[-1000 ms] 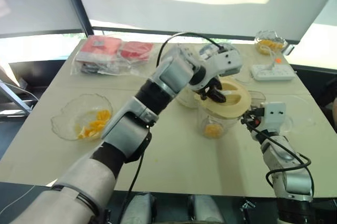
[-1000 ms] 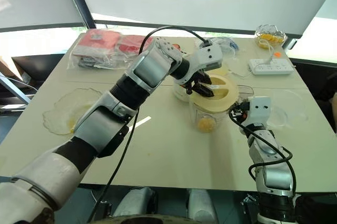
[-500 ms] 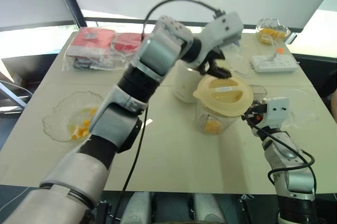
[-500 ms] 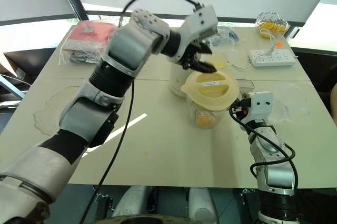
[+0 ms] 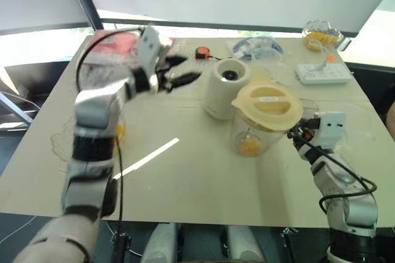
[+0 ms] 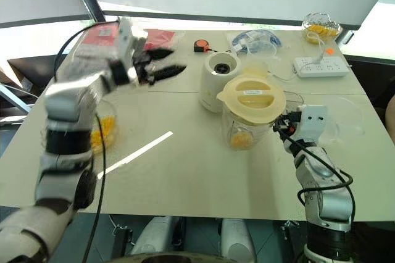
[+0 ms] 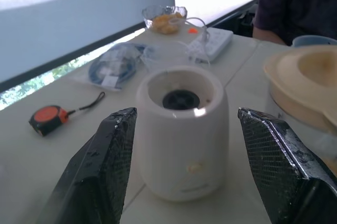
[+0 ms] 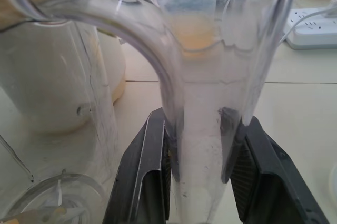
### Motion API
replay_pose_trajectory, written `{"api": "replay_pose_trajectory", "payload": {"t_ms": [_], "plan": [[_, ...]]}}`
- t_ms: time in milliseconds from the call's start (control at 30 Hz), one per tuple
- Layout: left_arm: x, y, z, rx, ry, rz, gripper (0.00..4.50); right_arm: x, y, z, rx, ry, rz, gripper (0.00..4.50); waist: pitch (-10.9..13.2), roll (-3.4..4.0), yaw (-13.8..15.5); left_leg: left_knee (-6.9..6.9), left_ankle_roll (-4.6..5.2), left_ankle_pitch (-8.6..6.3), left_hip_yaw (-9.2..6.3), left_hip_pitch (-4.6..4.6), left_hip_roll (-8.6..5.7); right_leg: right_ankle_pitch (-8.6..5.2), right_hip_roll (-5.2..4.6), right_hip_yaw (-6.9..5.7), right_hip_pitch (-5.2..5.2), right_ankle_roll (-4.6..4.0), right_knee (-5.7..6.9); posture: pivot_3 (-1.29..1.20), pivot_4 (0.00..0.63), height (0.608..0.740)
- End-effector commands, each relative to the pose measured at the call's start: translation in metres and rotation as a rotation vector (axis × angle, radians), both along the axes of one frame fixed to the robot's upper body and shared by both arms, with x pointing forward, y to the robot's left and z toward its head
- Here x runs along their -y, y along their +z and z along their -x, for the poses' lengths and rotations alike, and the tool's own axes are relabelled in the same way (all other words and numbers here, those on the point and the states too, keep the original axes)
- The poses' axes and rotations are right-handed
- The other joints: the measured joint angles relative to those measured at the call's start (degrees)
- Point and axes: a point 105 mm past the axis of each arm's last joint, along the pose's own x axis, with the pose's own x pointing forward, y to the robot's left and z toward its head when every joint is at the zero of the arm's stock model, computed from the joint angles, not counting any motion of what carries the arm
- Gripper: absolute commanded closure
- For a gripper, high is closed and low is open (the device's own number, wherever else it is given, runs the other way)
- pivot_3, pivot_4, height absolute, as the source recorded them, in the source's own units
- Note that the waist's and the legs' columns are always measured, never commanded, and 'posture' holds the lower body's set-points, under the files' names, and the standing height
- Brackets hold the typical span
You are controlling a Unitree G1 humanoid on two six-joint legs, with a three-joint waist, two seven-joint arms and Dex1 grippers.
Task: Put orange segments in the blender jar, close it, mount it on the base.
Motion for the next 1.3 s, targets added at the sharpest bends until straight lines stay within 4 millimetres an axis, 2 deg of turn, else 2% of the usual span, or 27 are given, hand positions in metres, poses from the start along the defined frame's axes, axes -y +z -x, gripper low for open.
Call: {"api": "replay_pose_trajectory", "payload": {"t_ms": [33, 167, 233, 300, 367, 433, 500, 567, 733, 933, 1133, 1300], "plan": [[0.001, 0.012, 0.033, 0.103, -0.077, 0.01, 1.34, 0.002, 0.062, -0.002, 0.187, 0.009, 0.016, 3.6, 0.05, -0.05, 0.16, 0.04, -0.01, 0.01, -0.04, -0.04, -0.02, 0.0, -0.03, -0.05, 0.0, 0.0, 0.0, 0.0, 0.15, 0.74], [-0.007, -0.009, 0.047, 0.083, -0.058, -0.015, 1.34, 0.013, 0.112, -0.002, 0.248, 0.023, 0.063, 3.6, 0.09, 0.05, 0.14, 0.06, 0.0, 0.02, -0.02, -0.01, -0.14, 0.03, -0.21, -0.09, 0.01, -0.04, 0.02, 0.0, 0.15, 0.74], [-0.006, -0.013, 0.049, 0.076, -0.043, -0.008, 1.34, 0.017, 0.13, 0.0, 0.257, 0.029, 0.092, 3.6, 0.1, 0.04, 0.32, 0.07, 0.0, 0.02, -0.06, -0.02, -0.14, 0.03, -0.2, -0.14, 0.01, -0.04, 0.03, 0.0, 0.15, 0.74], [-0.008, -0.017, 0.049, 0.079, -0.017, -0.006, 1.34, 0.024, 0.165, -0.001, 0.297, 0.022, 0.116, 3.6, 0.13, 0.05, 0.26, 0.06, 0.01, 0.02, -0.12, -0.02, -0.13, 0.02, -0.17, -0.22, 0.04, -0.04, 0.02, 0.0, 0.15, 0.74], [-0.009, -0.019, 0.049, 0.078, -0.003, 0.0, 1.34, 0.027, 0.186, -0.001, 0.32, 0.016, 0.127, 3.6, 0.2, 0.16, -0.08, 0.07, 0.05, 0.04, -0.05, -0.02, -0.15, 0.03, -0.19, -0.2, 0.03, -0.04, 0.02, 0.0, 0.15, 0.74], [-0.009, -0.019, 0.048, 0.075, 0.012, 0.01, 1.34, 0.027, 0.206, -0.007, 0.346, 0.026, 0.109, 3.6, 0.21, 0.13, -0.37, 0.06, 0.07, 0.05, -0.05, 0.0, -0.11, 0.03, -0.14, -0.22, 0.04, -0.04, 0.02, 0.0, 0.15, 0.74], [-0.01, -0.023, 0.048, 0.07, 0.032, 0.012, 1.34, 0.017, 0.229, -0.021, 0.384, 0.067, 0.098, 3.6, 0.23, 0.13, -0.65, 0.05, 0.07, 0.05, -0.04, 0.03, -0.09, 0.03, -0.09, -0.21, 0.05, -0.04, 0.04, 0.0, 0.15, 0.74], [-0.01, -0.024, 0.048, 0.067, 0.048, 0.026, 1.34, 0.003, 0.242, -0.039, 0.406, 0.114, 0.069, 3.6, 0.25, 0.11, -0.75, 0.05, 0.07, 0.05, 0.09, 0.09, -0.08, 0.05, -0.09, -0.12, 0.05, -0.06, 0.06, 0.0, 0.15, 0.74], [-0.013, -0.025, 0.045, 0.077, 0.094, 0.029, 1.34, -0.024, 0.242, -0.078, 0.399, 0.195, 0.051, 3.6, 0.27, 0.08, -0.43, 0.05, 0.08, 0.06, 0.17, 0.22, -0.02, 0.07, 0.0, -0.06, 0.09, -0.09, 0.15, 0.0, 0.15, 0.74], [-0.019, -0.027, 0.046, 0.073, 0.152, 0.029, 1.34, -0.051, 0.23, -0.11, 0.371, 0.265, 0.054, 3.6, 0.27, 0.08, -0.2, 0.05, 0.07, 0.07, 0.13, -0.06, -0.05, 0.09, -0.05, -0.08, -0.08, -0.07, 0.06, 0.0, 0.15, 0.74], [-0.022, -0.027, 0.048, 0.072, 0.18, 0.027, 1.34, -0.058, 0.22, -0.123, 0.347, 0.291, 0.069, 3.6, 0.28, 0.08, -0.2, 0.0, -0.33, 0.29, 0.13, -0.37, -0.08, 0.09, -0.13, -0.12, -0.44, -0.07, 0.12, 0.0, 0.15, 0.74], [-0.024, -0.028, 0.048, 0.073, 0.195, 0.018, 1.34, -0.054, 0.211, -0.128, 0.321, 0.286, 0.079, 3.6, 0.28, 0.08, -0.32, 0.0, -0.32, 0.28, 0.18, -0.35, -0.08, 0.09, -0.13, -0.11, -0.44, -0.06, 0.1, 0.0, 0.15, 0.74]]}}
